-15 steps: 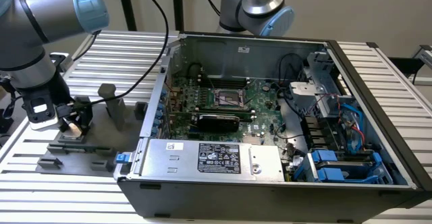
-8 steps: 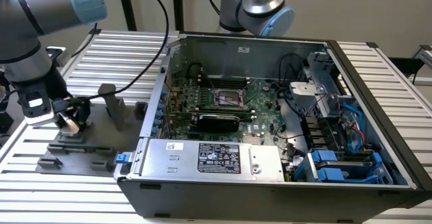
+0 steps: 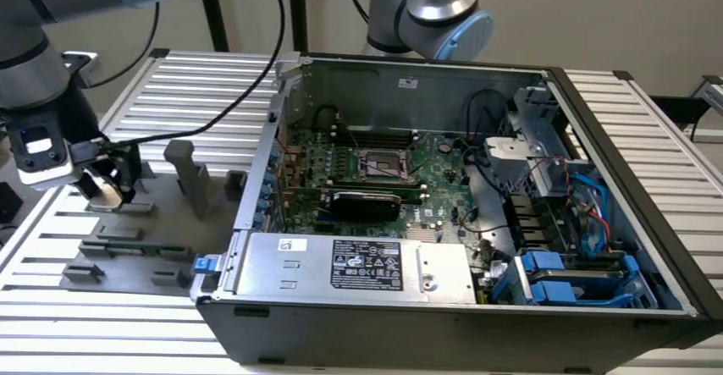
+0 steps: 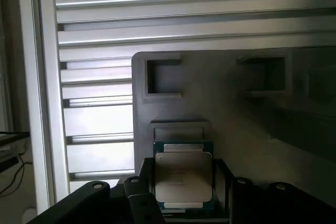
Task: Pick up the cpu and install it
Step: 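Pick up the cpu and move it towards the insertion slot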
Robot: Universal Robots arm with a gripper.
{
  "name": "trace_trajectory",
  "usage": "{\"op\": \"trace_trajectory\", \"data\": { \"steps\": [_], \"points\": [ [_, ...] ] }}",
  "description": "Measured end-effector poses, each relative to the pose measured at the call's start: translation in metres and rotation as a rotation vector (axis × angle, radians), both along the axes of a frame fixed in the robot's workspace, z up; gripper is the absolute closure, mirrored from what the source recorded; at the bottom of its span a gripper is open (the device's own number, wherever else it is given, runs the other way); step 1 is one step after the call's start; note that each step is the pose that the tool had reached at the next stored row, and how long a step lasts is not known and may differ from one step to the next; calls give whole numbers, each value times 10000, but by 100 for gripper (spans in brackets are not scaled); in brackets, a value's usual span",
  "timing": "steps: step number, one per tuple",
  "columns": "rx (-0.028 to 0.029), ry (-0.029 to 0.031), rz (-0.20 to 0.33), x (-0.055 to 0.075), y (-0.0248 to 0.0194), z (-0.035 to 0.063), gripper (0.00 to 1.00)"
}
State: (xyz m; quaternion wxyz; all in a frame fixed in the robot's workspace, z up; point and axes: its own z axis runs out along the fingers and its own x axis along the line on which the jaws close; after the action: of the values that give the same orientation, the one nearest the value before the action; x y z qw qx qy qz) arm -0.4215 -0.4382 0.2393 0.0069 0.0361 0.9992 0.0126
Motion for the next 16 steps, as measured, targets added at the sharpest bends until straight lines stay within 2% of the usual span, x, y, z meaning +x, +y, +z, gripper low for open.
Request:
{"op": "trace_trajectory", "data": {
  "steps": [9, 16],
  "points": [
    [0, 0, 0, 45, 0, 409, 45],
    [0, -1, 1, 236, 1, 729, 45]
  ]
}}
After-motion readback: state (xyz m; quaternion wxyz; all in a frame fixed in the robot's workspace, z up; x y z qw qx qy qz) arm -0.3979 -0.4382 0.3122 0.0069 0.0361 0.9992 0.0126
